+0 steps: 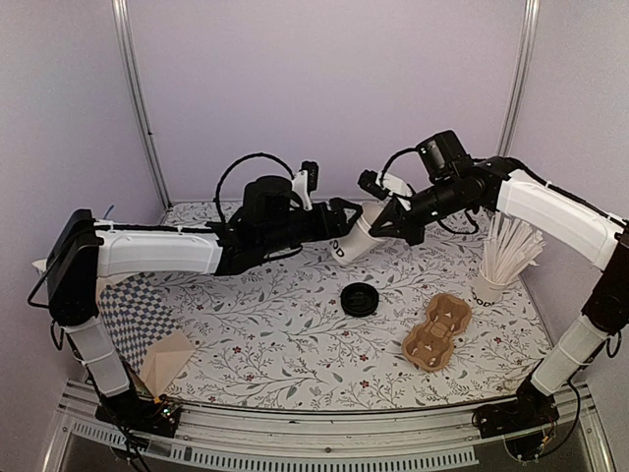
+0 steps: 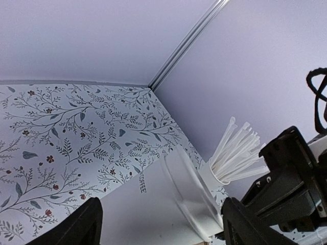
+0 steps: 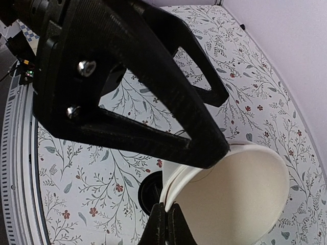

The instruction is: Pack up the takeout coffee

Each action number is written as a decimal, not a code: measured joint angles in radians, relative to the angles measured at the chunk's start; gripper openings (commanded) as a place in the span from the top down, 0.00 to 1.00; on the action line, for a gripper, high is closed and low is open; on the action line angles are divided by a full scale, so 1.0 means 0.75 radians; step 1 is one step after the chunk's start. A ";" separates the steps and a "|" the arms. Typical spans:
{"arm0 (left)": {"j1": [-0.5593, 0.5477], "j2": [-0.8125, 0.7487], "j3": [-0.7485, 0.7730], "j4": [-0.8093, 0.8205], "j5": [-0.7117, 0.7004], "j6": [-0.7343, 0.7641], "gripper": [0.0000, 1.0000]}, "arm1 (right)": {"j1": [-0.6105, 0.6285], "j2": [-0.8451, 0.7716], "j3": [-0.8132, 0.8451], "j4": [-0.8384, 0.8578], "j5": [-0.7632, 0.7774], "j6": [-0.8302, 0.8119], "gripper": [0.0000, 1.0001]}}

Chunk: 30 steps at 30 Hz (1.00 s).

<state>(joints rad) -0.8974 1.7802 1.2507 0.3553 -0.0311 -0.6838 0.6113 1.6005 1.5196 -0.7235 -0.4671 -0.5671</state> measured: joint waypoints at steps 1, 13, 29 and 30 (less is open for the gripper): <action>0.000 0.000 0.000 0.003 0.000 -0.007 0.19 | 0.005 0.003 0.000 0.000 0.001 0.002 1.00; 0.000 0.000 -0.037 0.023 -0.004 -0.058 0.21 | 0.013 0.040 0.039 0.015 0.046 0.051 1.00; 0.004 0.124 0.069 -0.037 0.014 -0.143 0.24 | 0.003 0.047 0.051 0.003 0.138 0.072 1.00; 0.008 0.132 0.071 -0.033 0.014 -0.153 0.25 | 0.003 0.049 0.059 -0.003 0.157 0.069 1.00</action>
<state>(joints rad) -0.8917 1.8790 1.3041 0.3305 -0.0208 -0.7986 0.6136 1.6371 1.5639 -0.7258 -0.3496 -0.5152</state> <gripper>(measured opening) 0.765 0.011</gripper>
